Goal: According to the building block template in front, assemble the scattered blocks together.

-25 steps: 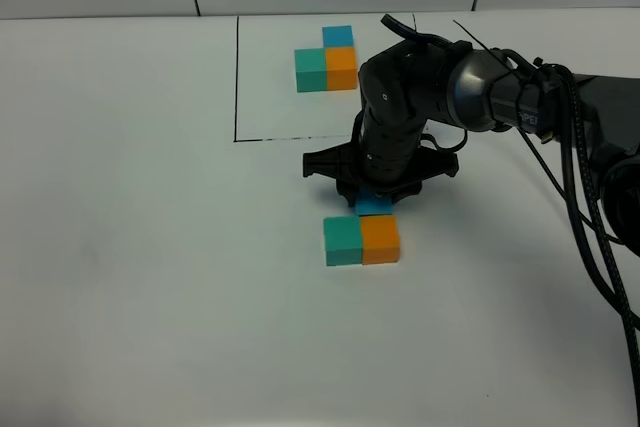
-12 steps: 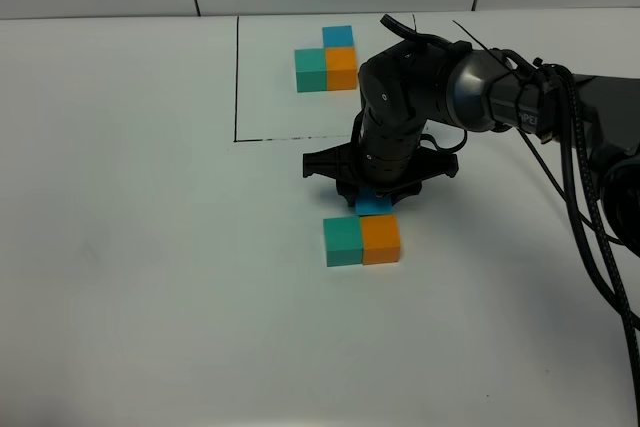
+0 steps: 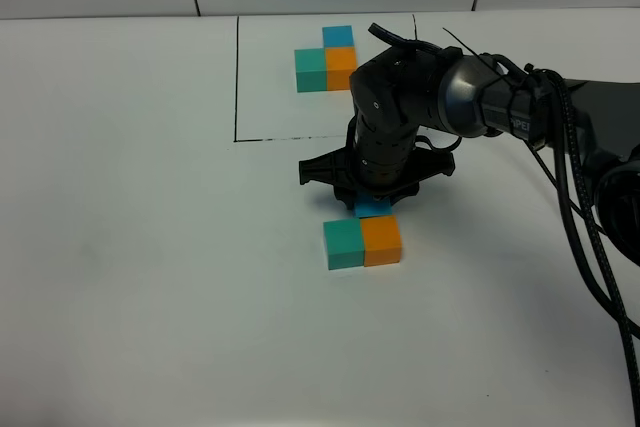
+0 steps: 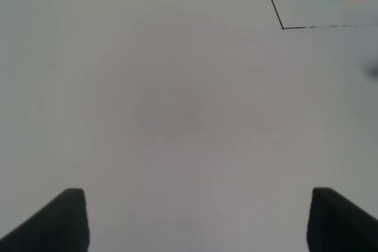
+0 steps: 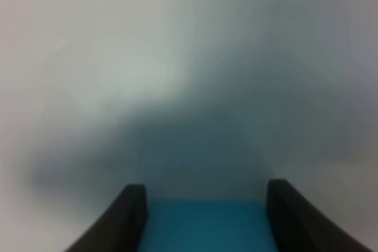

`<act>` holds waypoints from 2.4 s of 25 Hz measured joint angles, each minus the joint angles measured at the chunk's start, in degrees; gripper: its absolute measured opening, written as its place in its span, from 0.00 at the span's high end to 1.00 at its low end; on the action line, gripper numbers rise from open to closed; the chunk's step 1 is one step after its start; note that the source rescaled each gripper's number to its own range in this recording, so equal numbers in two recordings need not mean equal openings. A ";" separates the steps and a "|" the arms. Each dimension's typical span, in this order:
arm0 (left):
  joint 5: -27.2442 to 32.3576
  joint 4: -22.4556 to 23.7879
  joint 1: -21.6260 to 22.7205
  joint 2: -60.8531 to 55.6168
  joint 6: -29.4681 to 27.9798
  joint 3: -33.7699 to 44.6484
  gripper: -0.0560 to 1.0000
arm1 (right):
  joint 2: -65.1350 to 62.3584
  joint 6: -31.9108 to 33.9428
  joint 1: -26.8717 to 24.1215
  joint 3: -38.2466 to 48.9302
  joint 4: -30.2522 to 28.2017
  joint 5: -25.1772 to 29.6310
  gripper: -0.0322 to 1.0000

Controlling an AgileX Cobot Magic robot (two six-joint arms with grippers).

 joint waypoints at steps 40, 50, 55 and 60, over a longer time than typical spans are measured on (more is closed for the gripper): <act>0.00 0.00 0.00 0.00 0.00 0.00 0.30 | -0.76 -7.09 0.92 0.62 -2.11 -2.99 0.24; 0.00 0.00 0.00 0.00 0.00 0.00 0.30 | -8.51 -17.35 -1.72 0.68 -0.24 -2.37 0.11; 0.00 0.00 0.00 0.00 0.00 0.00 0.30 | -10.76 -29.07 -10.71 0.68 7.19 0.55 0.11; 0.00 0.00 0.00 0.00 0.00 0.00 0.30 | -15.13 -37.38 -20.20 0.68 8.81 3.72 0.11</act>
